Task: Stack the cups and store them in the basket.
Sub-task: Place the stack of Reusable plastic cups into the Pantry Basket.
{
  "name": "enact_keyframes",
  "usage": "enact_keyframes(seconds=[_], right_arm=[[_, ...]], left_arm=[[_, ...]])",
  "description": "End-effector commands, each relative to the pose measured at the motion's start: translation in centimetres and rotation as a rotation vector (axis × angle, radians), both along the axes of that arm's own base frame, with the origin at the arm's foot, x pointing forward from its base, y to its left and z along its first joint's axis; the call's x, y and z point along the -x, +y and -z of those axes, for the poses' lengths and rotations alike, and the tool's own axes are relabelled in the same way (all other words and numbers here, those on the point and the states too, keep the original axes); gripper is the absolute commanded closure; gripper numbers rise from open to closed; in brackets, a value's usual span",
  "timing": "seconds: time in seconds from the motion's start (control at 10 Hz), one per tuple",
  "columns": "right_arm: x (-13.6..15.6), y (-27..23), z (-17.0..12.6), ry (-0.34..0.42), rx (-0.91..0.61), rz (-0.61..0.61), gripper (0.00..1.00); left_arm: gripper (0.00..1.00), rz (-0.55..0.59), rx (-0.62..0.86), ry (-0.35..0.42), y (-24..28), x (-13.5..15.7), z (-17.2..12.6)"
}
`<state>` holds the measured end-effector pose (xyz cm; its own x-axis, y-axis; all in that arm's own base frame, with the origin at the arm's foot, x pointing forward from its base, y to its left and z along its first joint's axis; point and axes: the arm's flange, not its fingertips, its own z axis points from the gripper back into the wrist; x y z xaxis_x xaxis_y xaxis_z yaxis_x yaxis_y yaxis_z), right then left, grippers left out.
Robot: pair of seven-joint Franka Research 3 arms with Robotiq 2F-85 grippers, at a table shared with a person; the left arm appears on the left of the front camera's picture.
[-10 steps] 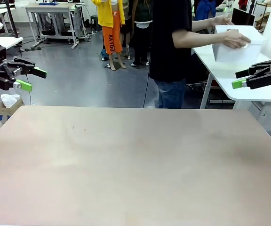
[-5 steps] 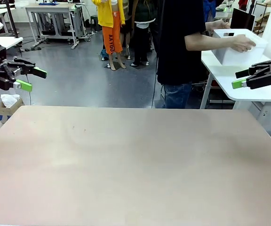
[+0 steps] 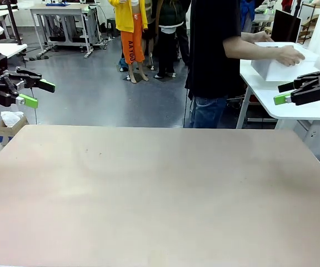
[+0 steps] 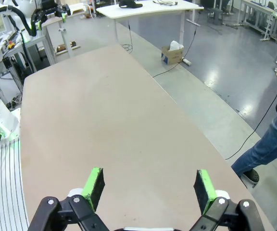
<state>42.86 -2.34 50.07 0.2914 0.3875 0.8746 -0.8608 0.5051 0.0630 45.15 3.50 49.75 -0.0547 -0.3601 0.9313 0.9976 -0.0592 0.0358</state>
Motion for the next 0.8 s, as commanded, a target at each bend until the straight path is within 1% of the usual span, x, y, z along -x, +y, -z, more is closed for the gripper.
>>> enact_keyframes(seconds=[0.0,0.7], right_arm=[[-0.14,0.2,-0.31,0.004,-0.032,0.013,0.0],[-0.14,0.2,-0.31,0.004,-0.032,0.013,0.0]], left_arm=[[0.0,-0.011,-0.011,0.01,-0.09,0.17,-0.34],[0.0,-0.011,-0.011,0.01,-0.09,0.17,-0.34]])
